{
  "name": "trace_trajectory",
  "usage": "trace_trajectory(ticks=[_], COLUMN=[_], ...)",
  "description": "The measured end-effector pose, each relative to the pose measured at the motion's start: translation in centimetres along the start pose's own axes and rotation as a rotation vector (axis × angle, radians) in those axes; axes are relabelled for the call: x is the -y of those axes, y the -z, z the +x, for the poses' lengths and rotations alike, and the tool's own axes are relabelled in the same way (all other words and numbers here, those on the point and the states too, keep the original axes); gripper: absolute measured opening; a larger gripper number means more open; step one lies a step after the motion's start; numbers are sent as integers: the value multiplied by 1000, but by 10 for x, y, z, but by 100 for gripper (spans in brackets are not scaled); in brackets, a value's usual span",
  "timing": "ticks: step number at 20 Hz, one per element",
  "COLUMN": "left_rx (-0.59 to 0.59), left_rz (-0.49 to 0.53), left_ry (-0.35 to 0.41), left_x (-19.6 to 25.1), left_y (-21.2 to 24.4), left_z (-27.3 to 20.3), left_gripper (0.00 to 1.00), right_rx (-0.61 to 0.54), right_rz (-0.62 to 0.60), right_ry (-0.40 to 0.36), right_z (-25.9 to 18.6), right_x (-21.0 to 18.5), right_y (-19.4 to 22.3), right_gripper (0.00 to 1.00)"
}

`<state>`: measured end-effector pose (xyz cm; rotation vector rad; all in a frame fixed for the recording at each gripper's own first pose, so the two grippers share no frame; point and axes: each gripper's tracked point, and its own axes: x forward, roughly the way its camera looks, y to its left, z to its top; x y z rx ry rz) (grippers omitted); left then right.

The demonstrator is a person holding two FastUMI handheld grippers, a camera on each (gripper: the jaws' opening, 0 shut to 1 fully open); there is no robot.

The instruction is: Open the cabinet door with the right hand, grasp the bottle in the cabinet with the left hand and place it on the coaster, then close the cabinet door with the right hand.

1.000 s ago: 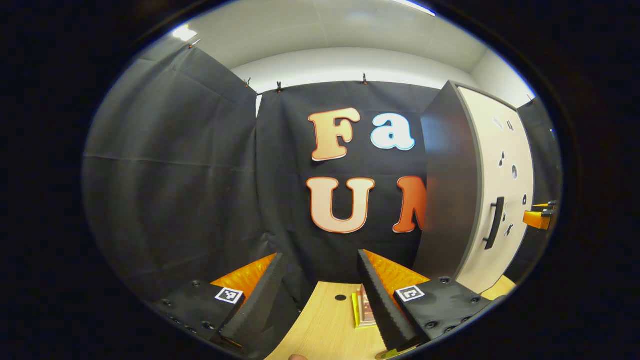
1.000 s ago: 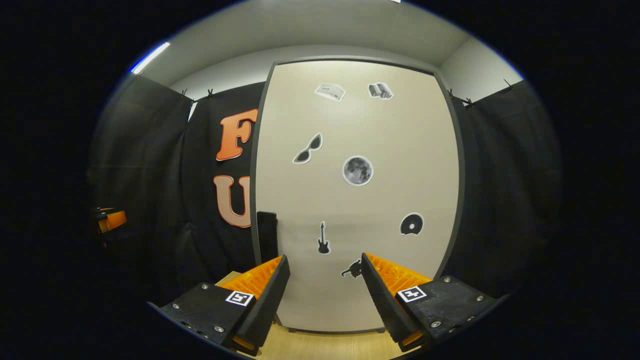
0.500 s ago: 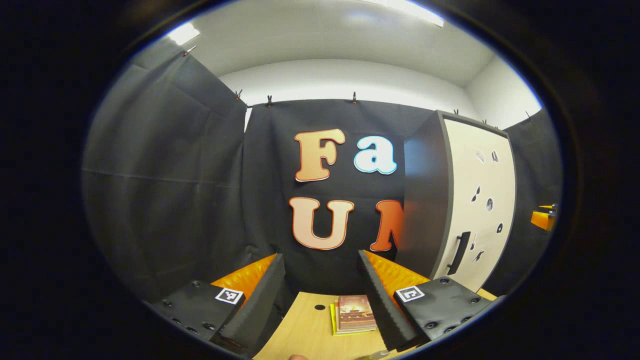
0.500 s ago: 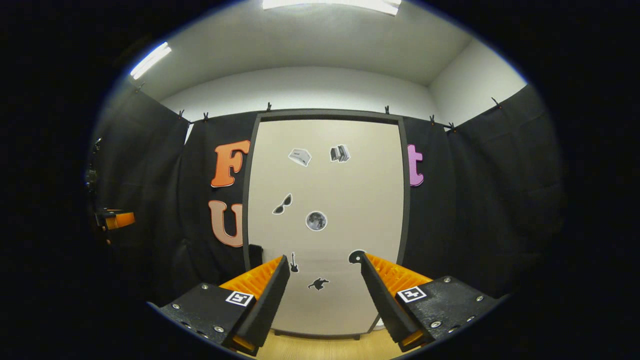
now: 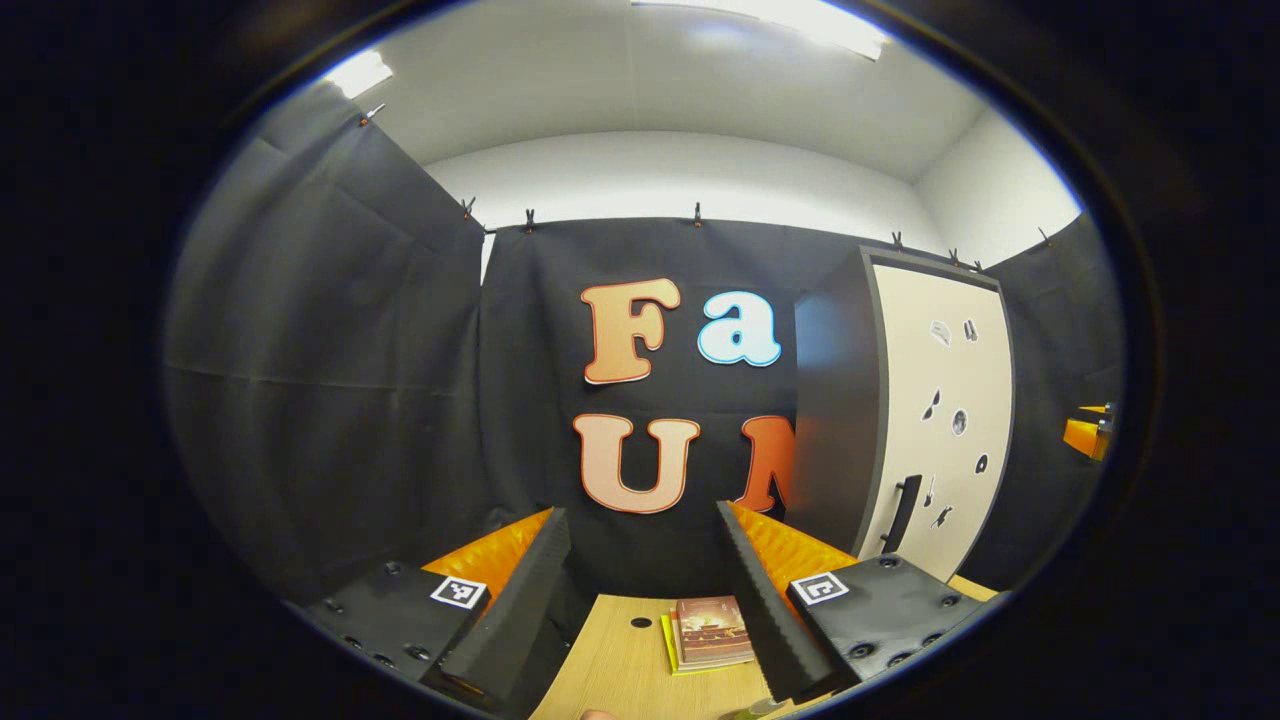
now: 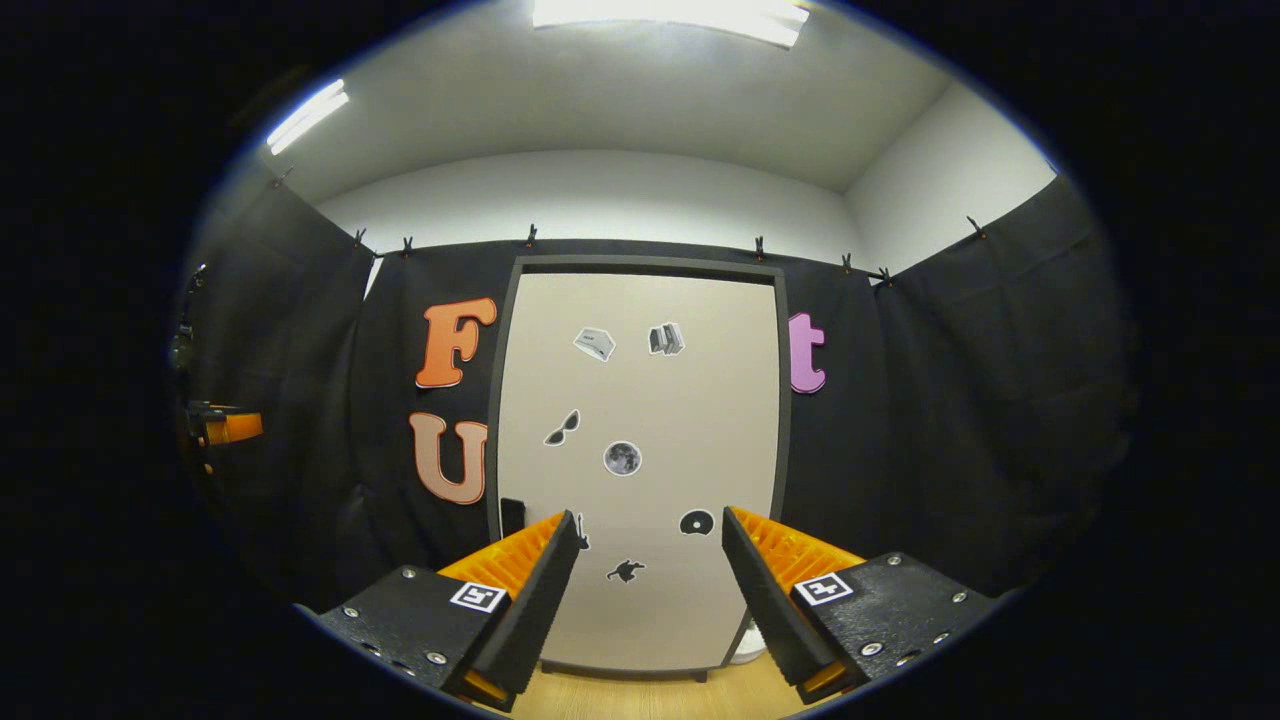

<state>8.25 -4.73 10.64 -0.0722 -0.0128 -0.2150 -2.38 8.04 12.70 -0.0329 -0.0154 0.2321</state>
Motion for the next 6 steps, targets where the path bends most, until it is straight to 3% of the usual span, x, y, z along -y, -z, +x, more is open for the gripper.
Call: trace_trajectory(ticks=[6], left_rx=[-1], left_rz=[-8], left_ry=[15], left_x=[-16], left_y=[-1], left_z=[3], left_gripper=[95], right_rx=[5], right_rz=[10], right_ry=[23], right_z=[-12], right_x=[-15], right_y=[0], right_gripper=[90])
